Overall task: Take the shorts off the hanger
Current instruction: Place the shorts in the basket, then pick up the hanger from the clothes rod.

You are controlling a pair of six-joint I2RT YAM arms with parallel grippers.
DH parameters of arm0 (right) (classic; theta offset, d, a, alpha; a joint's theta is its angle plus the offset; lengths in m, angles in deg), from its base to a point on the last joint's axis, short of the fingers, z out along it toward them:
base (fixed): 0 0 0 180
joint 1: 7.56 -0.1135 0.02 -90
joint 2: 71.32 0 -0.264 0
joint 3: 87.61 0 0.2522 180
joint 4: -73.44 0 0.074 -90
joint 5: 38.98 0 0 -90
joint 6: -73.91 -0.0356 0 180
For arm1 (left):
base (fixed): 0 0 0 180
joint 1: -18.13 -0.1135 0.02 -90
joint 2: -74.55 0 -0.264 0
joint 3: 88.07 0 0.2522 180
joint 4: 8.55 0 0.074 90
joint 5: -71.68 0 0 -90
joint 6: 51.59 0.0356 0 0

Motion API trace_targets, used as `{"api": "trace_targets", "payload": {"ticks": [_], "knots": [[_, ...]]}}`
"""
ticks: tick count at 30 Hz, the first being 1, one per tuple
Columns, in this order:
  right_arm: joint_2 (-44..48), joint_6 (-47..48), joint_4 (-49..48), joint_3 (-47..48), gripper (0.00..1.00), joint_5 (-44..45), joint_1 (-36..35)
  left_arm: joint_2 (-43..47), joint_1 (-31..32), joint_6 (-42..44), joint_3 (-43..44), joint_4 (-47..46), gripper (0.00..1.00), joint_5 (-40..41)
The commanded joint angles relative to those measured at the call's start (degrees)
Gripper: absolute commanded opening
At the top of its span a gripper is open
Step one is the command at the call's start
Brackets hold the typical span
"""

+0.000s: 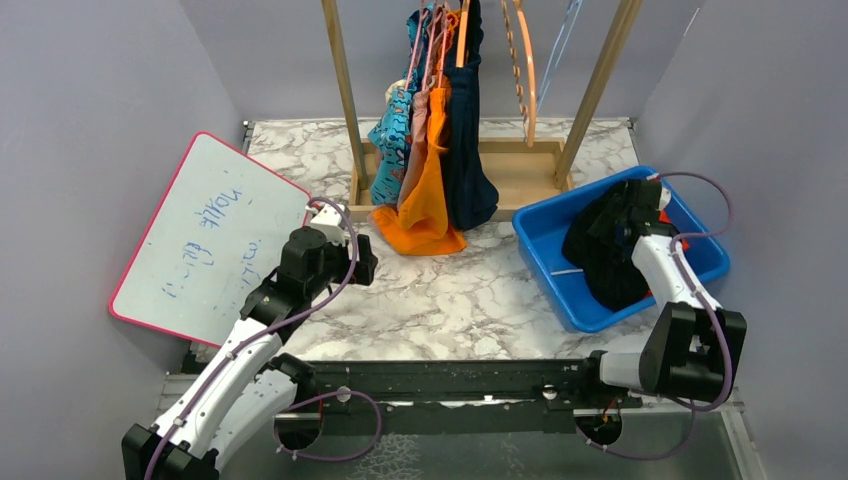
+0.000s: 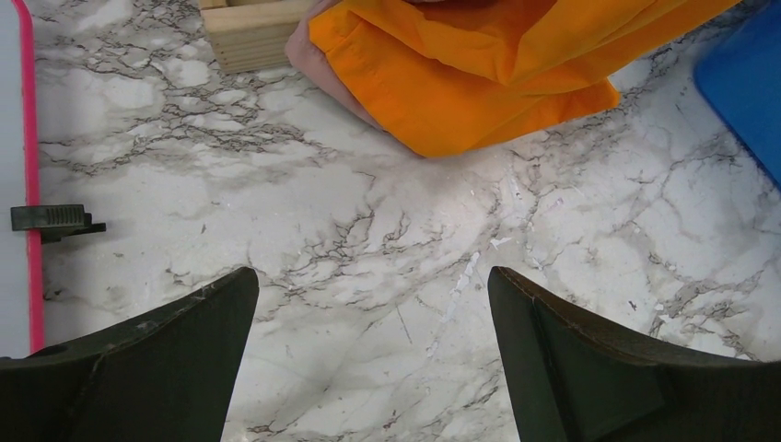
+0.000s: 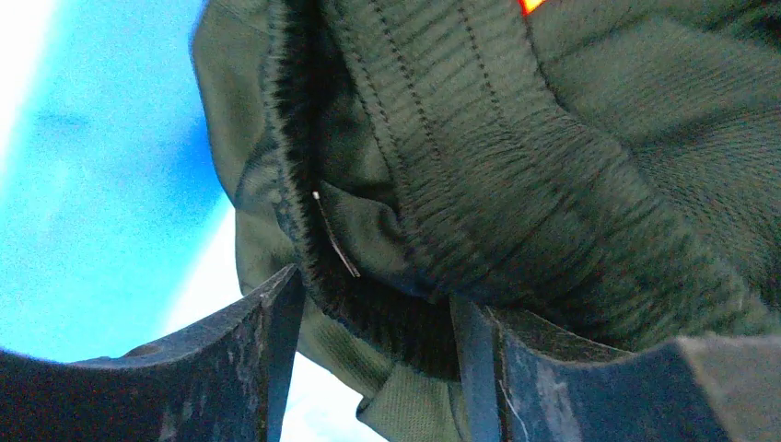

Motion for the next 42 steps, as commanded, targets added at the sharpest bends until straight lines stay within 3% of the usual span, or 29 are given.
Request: {"api": "trace_targets", "payload": {"ticks": [1, 11, 15, 19, 22, 26, 29, 34, 38, 42], "knots": [[-0.55, 2.49, 3.17, 8.07, 0.63, 5.18, 0.20, 0.46, 0.37, 0.67, 1.29, -0.87, 0.98, 3.02], [17.76, 1.24, 0.14, 10.25, 0.73, -23.11, 0.20, -0.24, 0.37, 0.98, 1.48, -1.39, 0.98, 2.45], [20.32, 2.01, 0.90, 13.46, 0.73, -42.08, 0.20, -0.81, 0.37, 1.28, 1.82, -1.37, 0.98, 2.26], [23.05, 2.18, -1.46, 9.81, 0.73, -64.51, 0.15, -0.13, 0.37, 1.02, 1.60, -1.32, 0.98, 3.87], [24.49, 3.35, -1.04, 7.77, 0.73, -70.04, -1.49, 0.35, 0.37, 0.86, 1.47, -1.36, 0.98, 4.70], [24.65, 4.69, 0.29, 6.31, 0.75, -69.27, -7.91, 0.03, 0.37, 0.79, 1.36, -1.31, 0.98, 4.94], [23.12, 4.53, -0.49, 4.81, 0.75, -63.73, -17.78, -0.50, 0.37, 0.83, 1.46, -1.24, 0.98, 5.22], [19.44, 3.61, -1.42, 5.66, 0.72, -43.33, -38.05, -0.61, 0.35, 0.61, 1.56, -1.13, 0.98, 5.99], [14.51, 5.42, 3.77, 11.18, 0.71, -24.41, -52.54, -0.60, 0.29, 0.58, 1.56, -1.02, 0.98, 6.42], [10.51, 6.62, 7.05, 16.12, 0.71, -8.28, -62.46, -0.15, 0.28, 0.36, 1.56, -0.87, 0.98, 7.33]]}}
